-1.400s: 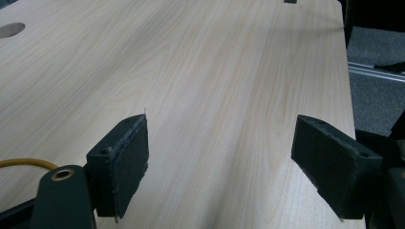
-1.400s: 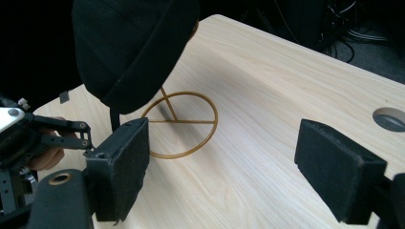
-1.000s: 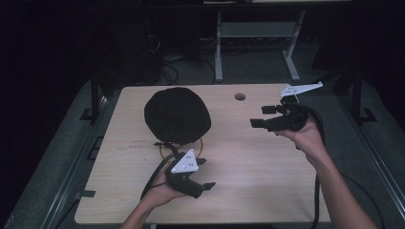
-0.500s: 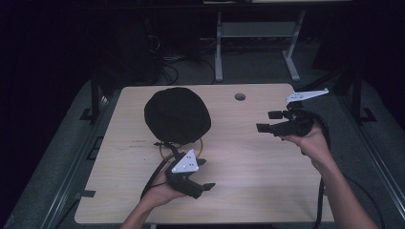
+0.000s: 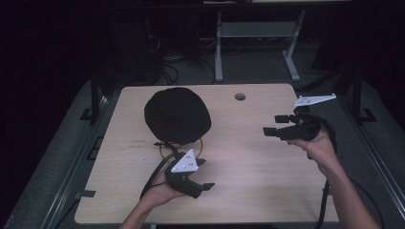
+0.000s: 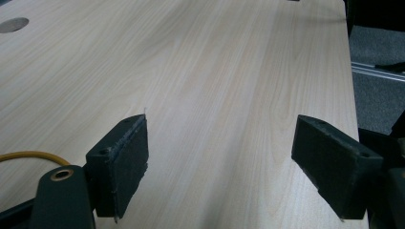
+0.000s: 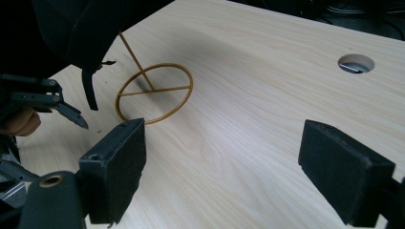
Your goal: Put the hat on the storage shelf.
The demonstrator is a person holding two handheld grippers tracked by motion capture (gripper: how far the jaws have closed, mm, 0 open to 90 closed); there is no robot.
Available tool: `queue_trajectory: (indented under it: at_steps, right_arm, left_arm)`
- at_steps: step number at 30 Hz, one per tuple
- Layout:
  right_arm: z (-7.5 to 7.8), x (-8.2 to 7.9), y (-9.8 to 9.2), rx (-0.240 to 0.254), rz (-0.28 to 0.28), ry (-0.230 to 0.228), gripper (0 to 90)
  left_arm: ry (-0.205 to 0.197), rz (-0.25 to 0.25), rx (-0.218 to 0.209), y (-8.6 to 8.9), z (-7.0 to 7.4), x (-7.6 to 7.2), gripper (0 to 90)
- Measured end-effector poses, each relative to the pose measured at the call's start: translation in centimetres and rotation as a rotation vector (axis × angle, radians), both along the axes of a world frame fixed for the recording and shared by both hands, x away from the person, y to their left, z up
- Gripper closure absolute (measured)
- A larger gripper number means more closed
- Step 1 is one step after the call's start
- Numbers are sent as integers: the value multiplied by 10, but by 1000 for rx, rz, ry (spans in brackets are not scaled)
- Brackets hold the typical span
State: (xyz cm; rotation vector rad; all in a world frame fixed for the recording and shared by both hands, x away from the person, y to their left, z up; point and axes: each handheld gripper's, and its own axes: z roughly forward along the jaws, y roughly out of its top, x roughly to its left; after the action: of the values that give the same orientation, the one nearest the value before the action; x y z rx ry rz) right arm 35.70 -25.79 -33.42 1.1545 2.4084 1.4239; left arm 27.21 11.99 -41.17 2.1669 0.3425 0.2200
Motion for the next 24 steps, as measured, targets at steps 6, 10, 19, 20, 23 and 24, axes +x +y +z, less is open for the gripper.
queue_trajectory:
  at_steps: [6, 10, 19, 20, 23, 24]
  right_arm:
    - [-5, -4, -9, 5, -15, 10, 159]
    - [-9, -6, -15, 9, -24, 15, 159]
    - [-17, -11, -25, 5, -39, 25, 157]
    - [-18, -12, -27, 9, -42, 24, 157]
    - [-21, -14, -32, 11, -49, 28, 157]
    - [-22, -16, -33, 15, -58, 34, 157]
  left_arm:
    - [1, 2, 4, 0, -1, 0, 200]
    - [1, 2, 7, 0, -1, 0, 200]
    - [2, 1, 10, 0, -1, 0, 200]
    - [1, 1, 9, 0, -1, 1, 200]
    - [2, 1, 10, 0, -2, 1, 200]
    - [3, 2, 10, 0, -2, 1, 200]
